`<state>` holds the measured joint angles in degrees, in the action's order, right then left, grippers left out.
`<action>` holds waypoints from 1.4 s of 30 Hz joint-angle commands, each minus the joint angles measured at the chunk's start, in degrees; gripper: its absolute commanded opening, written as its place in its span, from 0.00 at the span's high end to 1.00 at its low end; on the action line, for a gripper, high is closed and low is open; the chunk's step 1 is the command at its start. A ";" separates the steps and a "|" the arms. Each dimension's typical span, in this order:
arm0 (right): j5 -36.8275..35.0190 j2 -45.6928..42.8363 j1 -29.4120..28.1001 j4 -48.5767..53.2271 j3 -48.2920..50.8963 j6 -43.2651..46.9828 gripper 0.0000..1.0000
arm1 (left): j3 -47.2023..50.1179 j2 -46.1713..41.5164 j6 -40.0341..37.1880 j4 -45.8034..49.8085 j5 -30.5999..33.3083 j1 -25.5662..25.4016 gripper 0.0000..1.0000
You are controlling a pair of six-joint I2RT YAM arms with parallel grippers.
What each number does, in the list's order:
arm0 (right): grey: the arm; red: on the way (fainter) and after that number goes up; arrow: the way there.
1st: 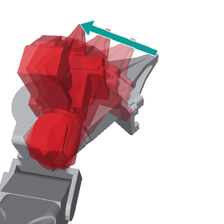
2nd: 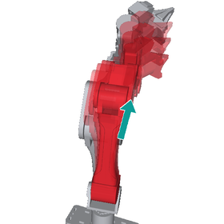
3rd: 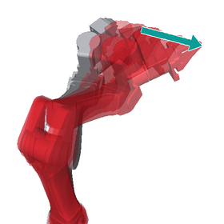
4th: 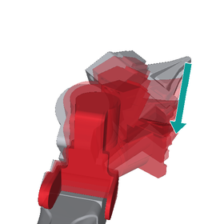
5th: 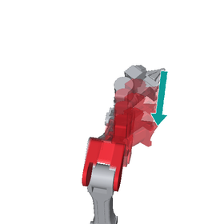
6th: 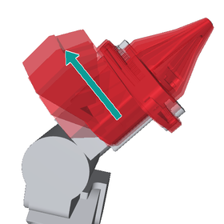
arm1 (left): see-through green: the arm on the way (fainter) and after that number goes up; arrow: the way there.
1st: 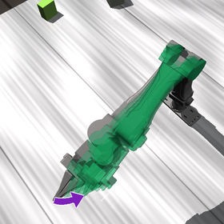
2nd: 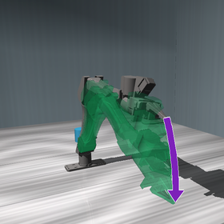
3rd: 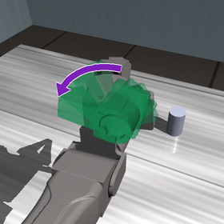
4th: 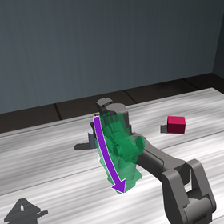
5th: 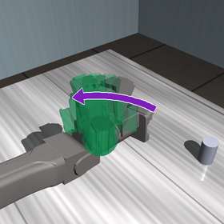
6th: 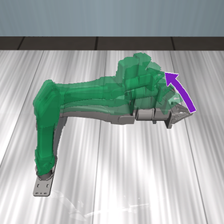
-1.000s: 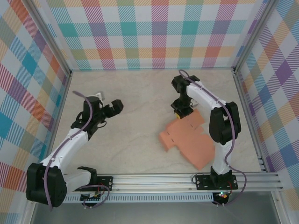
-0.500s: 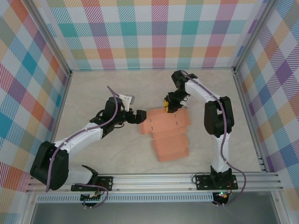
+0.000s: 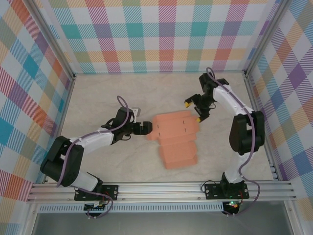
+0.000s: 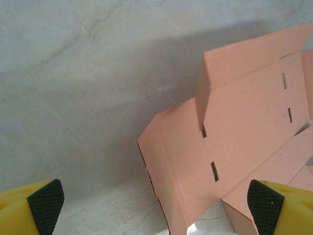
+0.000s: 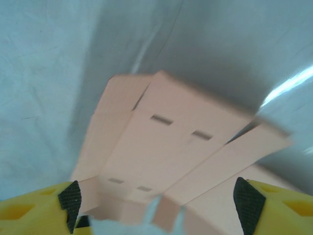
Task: Fold the paper box
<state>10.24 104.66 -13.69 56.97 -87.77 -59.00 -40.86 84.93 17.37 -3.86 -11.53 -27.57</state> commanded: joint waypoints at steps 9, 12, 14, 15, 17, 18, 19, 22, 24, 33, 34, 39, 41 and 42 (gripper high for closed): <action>-7.13 -1.72 1.12 -15.02 15.02 34.32 0.37 | -5.18 9.63 3.55 -0.08 -5.72 0.24 0.38; -7.33 -0.61 1.13 -17.72 15.62 38.09 0.52 | -7.11 11.39 2.62 0.50 -5.27 0.26 0.49; -4.73 -0.75 1.12 -18.64 15.12 39.23 0.66 | -8.21 12.12 2.19 2.32 -3.04 0.28 0.60; -2.57 -1.34 1.08 -20.11 15.69 39.13 0.69 | -8.66 12.32 2.10 2.78 -2.40 0.35 0.64; -0.01 -2.54 0.87 -23.40 17.43 38.56 0.75 | -8.72 12.37 1.35 2.47 -2.61 0.41 0.70; 0.32 -2.90 0.76 -24.55 18.11 38.53 0.80 | -8.80 12.19 0.66 2.43 -2.79 0.50 0.74; -0.14 -3.38 0.69 -25.11 18.62 38.23 0.80 | -8.84 11.99 0.27 2.46 -3.15 0.71 0.77; -0.61 -5.44 0.69 -26.92 20.52 37.70 0.80 | -8.32 10.13 -1.03 1.13 -7.10 1.51 0.88; -1.86 -6.13 0.69 -26.96 21.06 37.39 0.79 | -8.19 8.81 -1.94 1.95 -7.04 1.88 0.91; -6.99 -11.68 0.71 -24.81 22.48 32.15 0.57 | -6.85 5.63 -2.14 3.64 -8.79 4.54 1.00; -5.80 -12.87 0.69 -24.72 22.46 31.71 0.46 | -7.24 5.37 -2.16 4.05 -8.92 4.68 1.00; 2.48 -16.00 -0.50 -23.31 18.95 31.60 0.32 | -8.84 3.21 -1.73 4.83 -8.27 4.87 1.00; 8.63 -16.81 -1.73 -25.64 18.06 34.39 0.34 | -9.30 2.39 -1.06 4.86 -5.76 4.90 1.00; 13.69 -17.35 -2.61 -28.18 18.46 37.51 0.37 | -9.60 2.37 -0.67 5.12 -4.39 4.96 1.00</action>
<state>12.56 89.08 -14.31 31.86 -67.61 -25.71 -48.60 89.49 15.66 0.10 -18.35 -23.35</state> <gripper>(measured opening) 0.649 0.049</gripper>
